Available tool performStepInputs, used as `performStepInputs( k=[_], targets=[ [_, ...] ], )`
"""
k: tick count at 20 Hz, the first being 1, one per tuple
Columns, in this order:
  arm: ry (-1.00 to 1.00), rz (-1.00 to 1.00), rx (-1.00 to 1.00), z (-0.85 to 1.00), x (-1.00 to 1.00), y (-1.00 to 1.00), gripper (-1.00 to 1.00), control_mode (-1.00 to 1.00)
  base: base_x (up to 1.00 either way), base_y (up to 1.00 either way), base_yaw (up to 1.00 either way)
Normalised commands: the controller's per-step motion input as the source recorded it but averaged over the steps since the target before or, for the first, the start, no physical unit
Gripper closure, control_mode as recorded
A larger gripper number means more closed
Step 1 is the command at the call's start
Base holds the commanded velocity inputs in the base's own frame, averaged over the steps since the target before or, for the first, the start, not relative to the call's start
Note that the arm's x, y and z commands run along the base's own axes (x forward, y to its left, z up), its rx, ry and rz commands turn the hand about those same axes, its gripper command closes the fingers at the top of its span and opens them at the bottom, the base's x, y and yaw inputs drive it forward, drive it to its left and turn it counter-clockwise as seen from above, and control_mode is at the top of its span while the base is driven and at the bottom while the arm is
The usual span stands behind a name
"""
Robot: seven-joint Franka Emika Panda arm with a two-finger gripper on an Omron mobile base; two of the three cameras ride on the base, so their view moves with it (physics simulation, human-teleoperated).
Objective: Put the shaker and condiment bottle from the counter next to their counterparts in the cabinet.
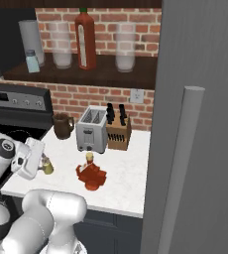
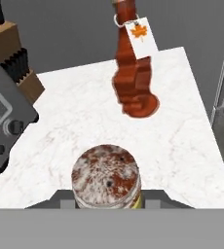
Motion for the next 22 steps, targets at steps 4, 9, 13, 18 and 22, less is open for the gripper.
performStepInputs(
  k=[4, 9, 13, 18, 22],
  targets=[
    [0.0, 0.24, -0.01, 1.0, 0.0, 0.25, 1.0, -1.0, 0.0, 0.0, 0.0],
    [0.0, 0.33, -0.01, 1.0, 0.0, 0.09, 1.0, -1.0, 0.0, 0.0, 0.0],
    [0.0, 0.34, -0.04, 0.95, -0.01, 0.0, 1.0, -1.0, 0.0, 0.0, 0.0],
    [0.0, 0.41, -0.06, 0.8, -0.14, 0.0, 1.0, -1.0, 0.0, 0.0, 0.0],
    [0.0, 0.43, -0.1, 0.71, -0.28, 0.0, 1.0, -1.0, 0.0, 0.0, 0.0]
  ],
)
